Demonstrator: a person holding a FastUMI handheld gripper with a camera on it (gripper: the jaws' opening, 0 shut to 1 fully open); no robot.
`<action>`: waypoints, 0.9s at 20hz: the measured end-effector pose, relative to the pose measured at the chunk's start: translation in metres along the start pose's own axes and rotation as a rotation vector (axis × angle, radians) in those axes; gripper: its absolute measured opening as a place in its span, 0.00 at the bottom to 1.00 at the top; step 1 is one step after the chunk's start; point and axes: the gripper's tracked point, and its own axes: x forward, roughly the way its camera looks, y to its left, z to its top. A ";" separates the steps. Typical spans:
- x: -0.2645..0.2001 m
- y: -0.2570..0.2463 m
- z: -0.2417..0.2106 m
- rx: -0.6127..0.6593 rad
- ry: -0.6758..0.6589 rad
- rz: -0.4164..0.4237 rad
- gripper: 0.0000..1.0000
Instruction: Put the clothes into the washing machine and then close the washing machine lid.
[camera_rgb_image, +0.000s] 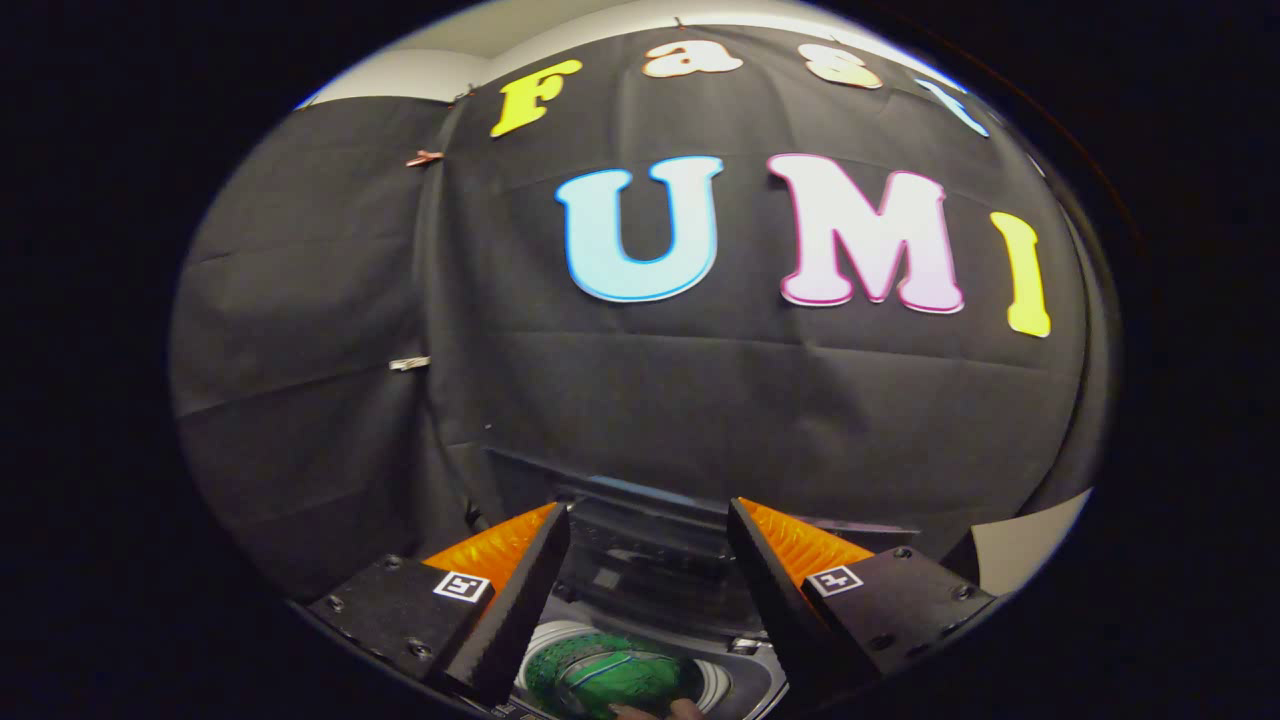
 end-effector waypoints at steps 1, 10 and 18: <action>0.003 -0.010 0.001 0.010 -0.006 -0.047 0.99; 0.025 -0.084 -0.002 0.058 0.014 -0.282 0.99; 0.031 -0.097 -0.009 0.089 0.027 -0.335 0.99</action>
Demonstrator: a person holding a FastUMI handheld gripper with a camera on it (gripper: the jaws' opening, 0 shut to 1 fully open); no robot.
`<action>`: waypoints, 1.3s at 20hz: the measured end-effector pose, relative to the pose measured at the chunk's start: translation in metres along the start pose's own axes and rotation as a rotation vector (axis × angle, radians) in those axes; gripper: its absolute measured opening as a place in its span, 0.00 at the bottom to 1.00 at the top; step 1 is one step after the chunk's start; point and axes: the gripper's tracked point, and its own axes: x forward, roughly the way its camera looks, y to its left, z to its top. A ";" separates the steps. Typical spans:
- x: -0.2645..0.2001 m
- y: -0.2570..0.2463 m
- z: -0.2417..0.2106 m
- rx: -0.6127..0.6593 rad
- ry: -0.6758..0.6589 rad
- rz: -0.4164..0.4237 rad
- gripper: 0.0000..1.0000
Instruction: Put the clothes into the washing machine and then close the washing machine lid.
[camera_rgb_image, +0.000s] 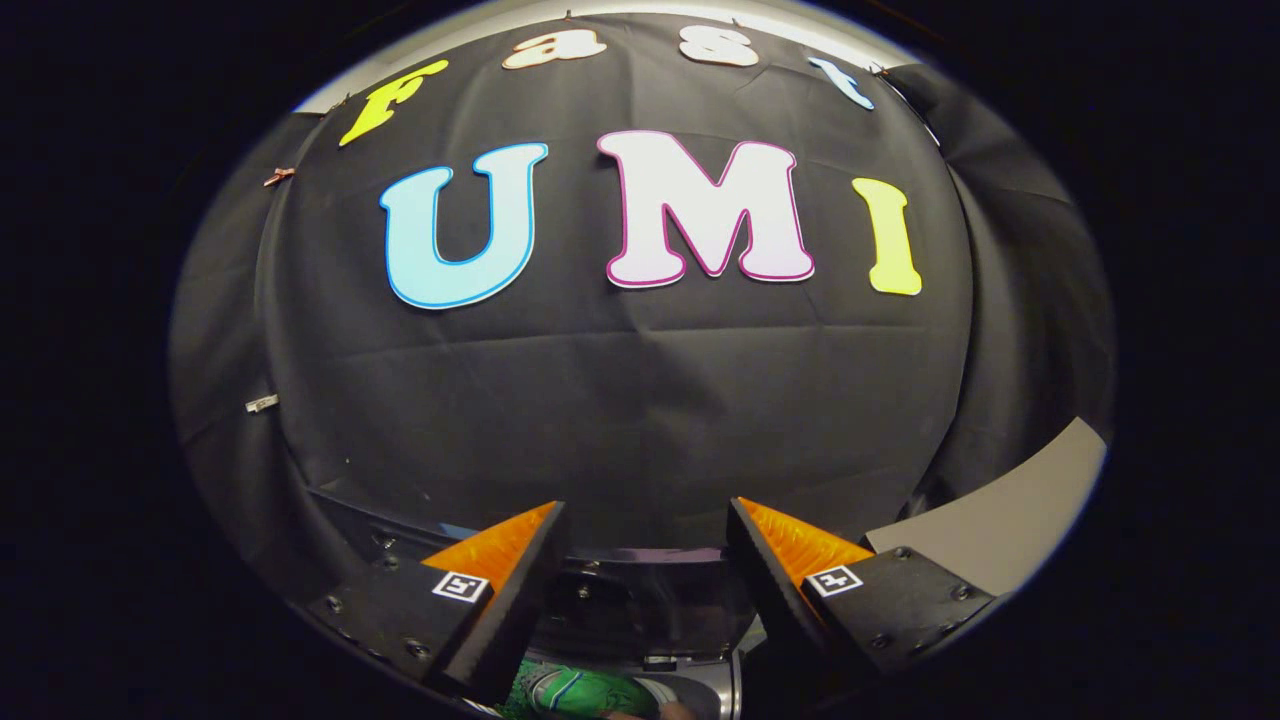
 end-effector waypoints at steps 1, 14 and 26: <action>0.001 0.000 0.000 -0.008 -0.003 -0.002 0.99; -0.028 -0.002 -0.011 0.004 0.092 -0.009 0.99; -0.112 0.001 -0.050 0.003 0.147 -0.039 0.99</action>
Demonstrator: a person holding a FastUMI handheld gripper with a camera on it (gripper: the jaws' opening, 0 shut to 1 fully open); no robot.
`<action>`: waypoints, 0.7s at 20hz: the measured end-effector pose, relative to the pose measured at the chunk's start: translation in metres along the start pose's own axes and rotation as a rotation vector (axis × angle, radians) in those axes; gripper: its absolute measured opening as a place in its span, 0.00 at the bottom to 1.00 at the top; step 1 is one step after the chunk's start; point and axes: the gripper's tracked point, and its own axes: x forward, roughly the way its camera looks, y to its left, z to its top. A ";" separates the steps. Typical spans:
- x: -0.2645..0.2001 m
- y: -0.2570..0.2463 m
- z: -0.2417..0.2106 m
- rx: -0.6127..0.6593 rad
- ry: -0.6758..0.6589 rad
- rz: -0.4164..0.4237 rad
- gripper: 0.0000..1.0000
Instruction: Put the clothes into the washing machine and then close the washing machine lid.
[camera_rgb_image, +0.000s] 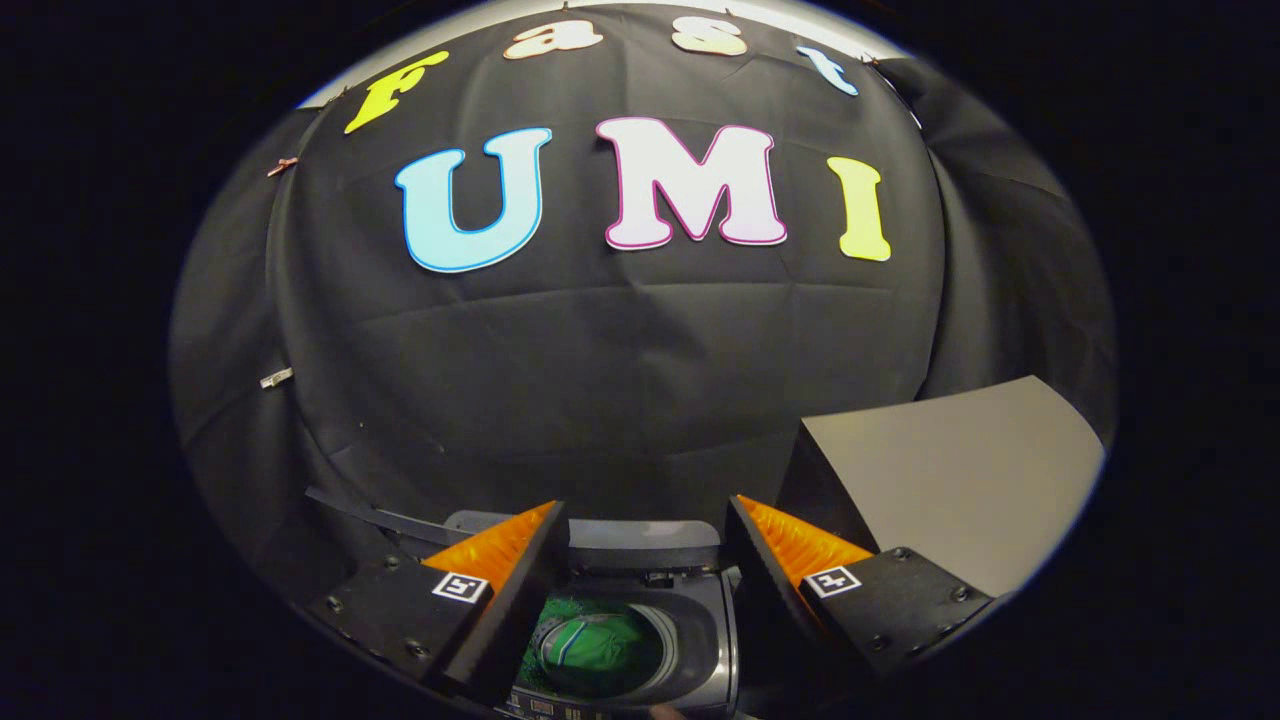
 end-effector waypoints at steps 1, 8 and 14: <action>-0.005 0.000 -0.007 -0.002 0.012 -0.001 0.98; -0.034 0.000 -0.045 -0.003 0.072 0.013 0.98; -0.059 0.005 -0.034 -0.017 0.022 0.049 0.98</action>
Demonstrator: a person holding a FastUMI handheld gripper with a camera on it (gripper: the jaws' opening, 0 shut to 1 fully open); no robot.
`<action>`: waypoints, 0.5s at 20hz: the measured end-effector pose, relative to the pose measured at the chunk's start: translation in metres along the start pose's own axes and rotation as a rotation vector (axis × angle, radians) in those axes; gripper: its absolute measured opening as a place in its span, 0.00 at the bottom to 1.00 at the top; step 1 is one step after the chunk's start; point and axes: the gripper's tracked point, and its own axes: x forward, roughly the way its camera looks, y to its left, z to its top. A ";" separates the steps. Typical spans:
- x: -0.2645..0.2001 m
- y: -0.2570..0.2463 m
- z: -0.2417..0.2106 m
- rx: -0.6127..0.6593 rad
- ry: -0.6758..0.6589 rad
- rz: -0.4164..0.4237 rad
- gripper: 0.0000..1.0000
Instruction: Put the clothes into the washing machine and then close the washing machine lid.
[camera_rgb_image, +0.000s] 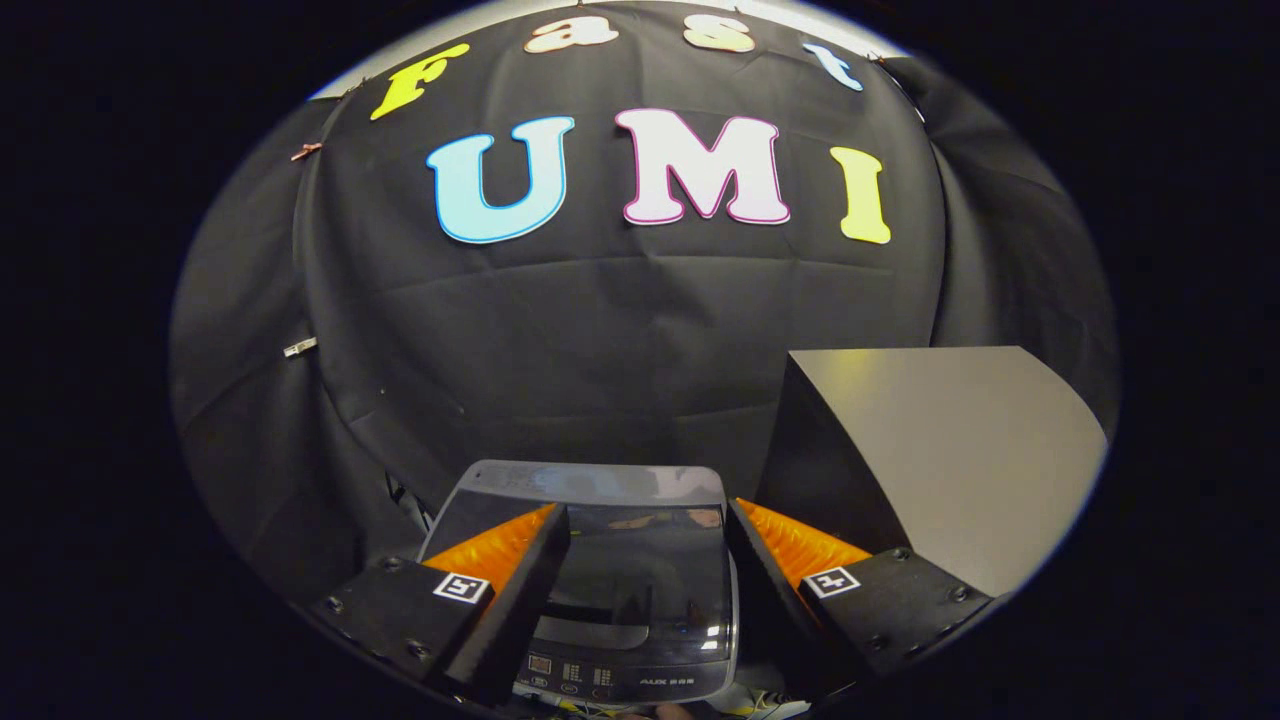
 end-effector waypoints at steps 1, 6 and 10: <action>-0.005 0.000 0.003 -0.001 -0.012 0.007 0.98; -0.045 0.008 0.028 -0.021 -0.096 0.063 0.98; -0.095 0.007 0.069 -0.055 -0.263 0.104 0.98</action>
